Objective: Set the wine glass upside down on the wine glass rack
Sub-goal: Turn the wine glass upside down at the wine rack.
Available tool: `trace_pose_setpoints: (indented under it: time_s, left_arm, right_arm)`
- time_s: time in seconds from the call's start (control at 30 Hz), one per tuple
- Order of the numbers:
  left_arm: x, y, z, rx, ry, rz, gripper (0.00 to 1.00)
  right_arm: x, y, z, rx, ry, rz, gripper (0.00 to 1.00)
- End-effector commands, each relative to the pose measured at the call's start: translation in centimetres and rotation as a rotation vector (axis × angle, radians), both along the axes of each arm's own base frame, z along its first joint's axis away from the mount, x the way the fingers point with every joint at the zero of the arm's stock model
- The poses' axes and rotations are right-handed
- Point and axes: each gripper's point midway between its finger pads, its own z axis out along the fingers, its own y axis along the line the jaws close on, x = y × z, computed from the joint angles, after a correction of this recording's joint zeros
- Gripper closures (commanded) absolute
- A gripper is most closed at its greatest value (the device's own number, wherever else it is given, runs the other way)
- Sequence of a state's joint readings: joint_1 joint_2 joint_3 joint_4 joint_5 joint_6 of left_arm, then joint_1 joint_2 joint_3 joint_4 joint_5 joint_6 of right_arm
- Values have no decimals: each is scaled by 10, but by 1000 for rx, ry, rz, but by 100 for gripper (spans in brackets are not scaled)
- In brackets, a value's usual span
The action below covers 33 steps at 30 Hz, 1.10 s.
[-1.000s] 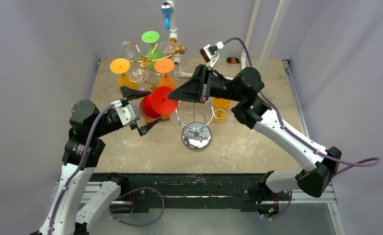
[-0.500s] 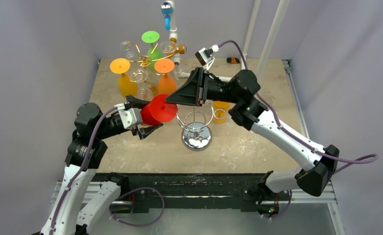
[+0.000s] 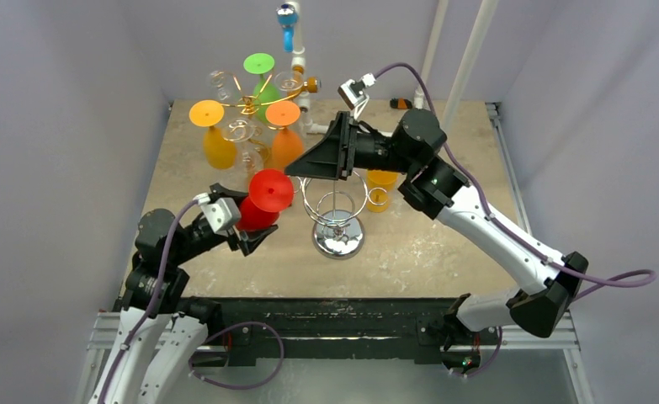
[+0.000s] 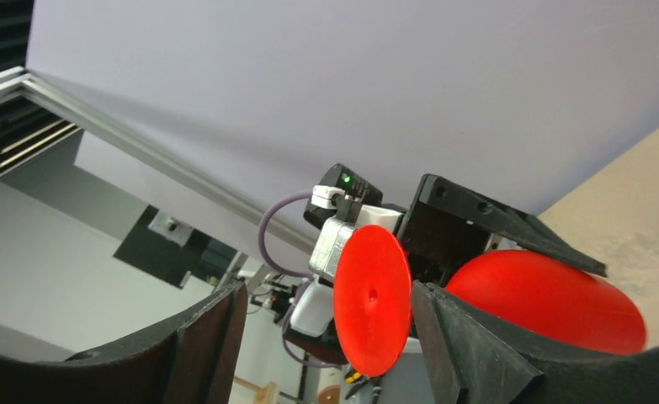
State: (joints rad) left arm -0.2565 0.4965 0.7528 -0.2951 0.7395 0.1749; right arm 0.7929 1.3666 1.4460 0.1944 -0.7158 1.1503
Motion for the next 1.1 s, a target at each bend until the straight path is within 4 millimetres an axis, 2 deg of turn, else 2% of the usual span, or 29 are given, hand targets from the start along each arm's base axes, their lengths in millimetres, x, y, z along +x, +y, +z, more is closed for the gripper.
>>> trace_pose_setpoints:
  time_s: [0.0,0.2,0.33,0.43,0.57,0.8,1.07]
  left_arm:
    - [7,8,-4,-82,36,96,33]
    - [14,13,-24,-113,73,157,34]
    - [24,13,-43,-107,100,174,34]
    - [34,15,-61,-92,120,200,35]
    - [42,13,-74,-79,110,201,35]
    - [61,10,-86,-85,100,209,36]
    - [74,6,-99,-56,74,198,36]
  right_arm:
    - [17,-24,5,-54,-77,-133,19]
    - [43,-59,-6,-134,-93,-291,18]
    - [50,-74,-15,-172,-105,-365,18]
    - [49,-79,-17,-186,-120,-388,18]
    - [47,-85,-21,-198,-135,-416,18]
    - [39,-92,-23,-184,-138,-424,18]
    - [32,-97,-24,-152,-134,-430,17]
